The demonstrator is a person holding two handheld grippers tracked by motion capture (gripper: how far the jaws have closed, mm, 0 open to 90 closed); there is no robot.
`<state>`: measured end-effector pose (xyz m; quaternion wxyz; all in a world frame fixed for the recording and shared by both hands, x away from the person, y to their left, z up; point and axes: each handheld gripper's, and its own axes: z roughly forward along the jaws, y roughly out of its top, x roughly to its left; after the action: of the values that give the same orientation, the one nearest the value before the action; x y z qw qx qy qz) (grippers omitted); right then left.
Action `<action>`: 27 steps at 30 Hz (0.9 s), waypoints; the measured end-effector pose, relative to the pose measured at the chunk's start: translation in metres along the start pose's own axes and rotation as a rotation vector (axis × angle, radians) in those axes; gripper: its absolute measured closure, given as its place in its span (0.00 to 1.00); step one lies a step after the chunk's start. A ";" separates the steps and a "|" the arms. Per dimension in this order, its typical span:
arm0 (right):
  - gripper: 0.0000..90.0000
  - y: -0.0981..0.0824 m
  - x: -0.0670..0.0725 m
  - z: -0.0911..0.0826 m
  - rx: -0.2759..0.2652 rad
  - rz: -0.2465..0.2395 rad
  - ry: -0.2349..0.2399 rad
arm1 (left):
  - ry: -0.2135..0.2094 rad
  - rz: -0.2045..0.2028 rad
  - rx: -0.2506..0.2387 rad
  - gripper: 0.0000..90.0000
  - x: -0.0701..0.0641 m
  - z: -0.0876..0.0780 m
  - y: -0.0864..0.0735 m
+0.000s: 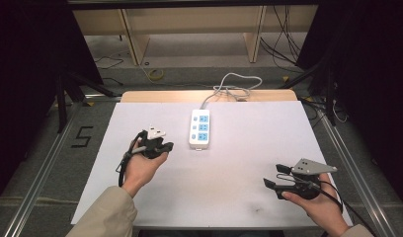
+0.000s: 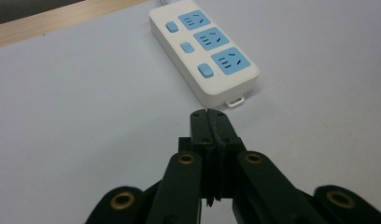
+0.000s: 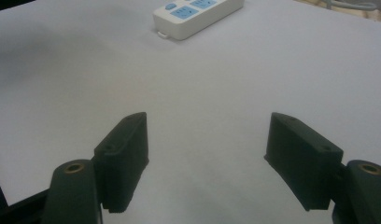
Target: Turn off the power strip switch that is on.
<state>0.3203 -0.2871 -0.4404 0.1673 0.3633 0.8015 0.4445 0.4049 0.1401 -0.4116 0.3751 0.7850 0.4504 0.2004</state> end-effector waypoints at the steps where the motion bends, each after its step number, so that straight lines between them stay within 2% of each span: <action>1: 0.33 0.000 0.000 0.000 0.000 -0.001 -0.001 | 0.001 -0.002 0.002 1.00 0.000 0.002 0.002; 11: 0.33 -0.002 0.000 -0.002 0.002 0.003 -0.003 | -0.003 -0.010 0.002 1.00 -0.002 0.015 0.019; 18: 0.33 -0.002 0.001 -0.001 0.004 0.002 0.000 | -0.012 0.000 0.032 1.00 -0.002 0.024 0.026; 23: 0.33 -0.002 0.002 -0.001 0.004 0.001 0.003 | -0.021 -0.028 0.043 1.00 -0.001 0.032 0.034; 27: 0.33 -0.002 0.003 0.000 0.010 0.000 0.006 | -0.012 -0.016 0.056 1.00 -0.001 0.036 0.041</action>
<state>0.3177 -0.2857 -0.4421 0.1634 0.3628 0.8042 0.4417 0.4506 0.1116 -0.4030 0.3571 0.7930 0.4597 0.1798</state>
